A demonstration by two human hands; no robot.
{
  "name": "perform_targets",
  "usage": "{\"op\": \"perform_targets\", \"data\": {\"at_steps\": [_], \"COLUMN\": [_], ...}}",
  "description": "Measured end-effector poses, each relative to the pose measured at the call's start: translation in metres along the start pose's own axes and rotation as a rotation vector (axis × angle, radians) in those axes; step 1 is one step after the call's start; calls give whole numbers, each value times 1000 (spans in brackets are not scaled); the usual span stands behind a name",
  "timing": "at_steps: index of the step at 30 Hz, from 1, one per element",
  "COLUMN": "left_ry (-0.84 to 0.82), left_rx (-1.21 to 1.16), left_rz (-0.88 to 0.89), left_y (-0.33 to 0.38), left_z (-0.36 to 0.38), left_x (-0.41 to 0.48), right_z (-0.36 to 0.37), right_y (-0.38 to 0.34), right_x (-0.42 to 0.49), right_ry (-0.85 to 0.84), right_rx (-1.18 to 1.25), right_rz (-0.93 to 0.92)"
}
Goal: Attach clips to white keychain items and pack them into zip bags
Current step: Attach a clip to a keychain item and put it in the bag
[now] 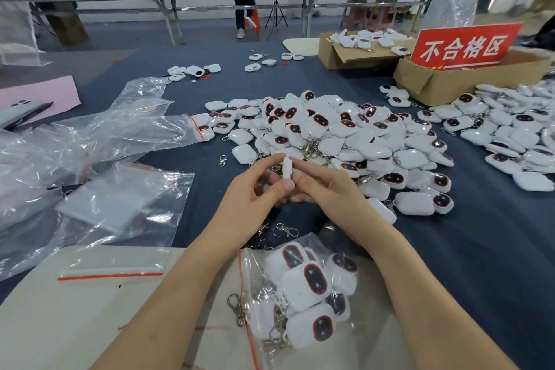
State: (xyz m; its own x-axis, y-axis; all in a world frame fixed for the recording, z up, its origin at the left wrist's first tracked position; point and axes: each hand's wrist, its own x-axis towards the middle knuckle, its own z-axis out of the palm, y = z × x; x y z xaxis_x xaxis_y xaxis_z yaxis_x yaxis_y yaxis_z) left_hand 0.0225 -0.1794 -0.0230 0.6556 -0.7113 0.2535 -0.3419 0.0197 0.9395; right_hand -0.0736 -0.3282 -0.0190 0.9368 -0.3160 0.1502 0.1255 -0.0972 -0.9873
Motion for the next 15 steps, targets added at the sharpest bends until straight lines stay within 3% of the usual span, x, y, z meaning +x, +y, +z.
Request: {"op": "perform_targets", "data": {"at_steps": [3, 5, 10, 15], "left_ry": [79, 89, 51, 87], "left_rx": [61, 117, 183, 190], "left_rz": [-29, -19, 1, -39], "left_y": [0, 1, 1, 1], "left_z": [1, 2, 4, 5], "left_x": [0, 0, -2, -2], "right_z": [3, 3, 5, 5], "right_y": [-4, -6, -4, -6], "right_x": [-4, -5, -2, -6], "right_ry": [-157, -144, 1, -91], "right_rx": [229, 286, 218, 129], "right_rz": [64, 80, 71, 78]}}
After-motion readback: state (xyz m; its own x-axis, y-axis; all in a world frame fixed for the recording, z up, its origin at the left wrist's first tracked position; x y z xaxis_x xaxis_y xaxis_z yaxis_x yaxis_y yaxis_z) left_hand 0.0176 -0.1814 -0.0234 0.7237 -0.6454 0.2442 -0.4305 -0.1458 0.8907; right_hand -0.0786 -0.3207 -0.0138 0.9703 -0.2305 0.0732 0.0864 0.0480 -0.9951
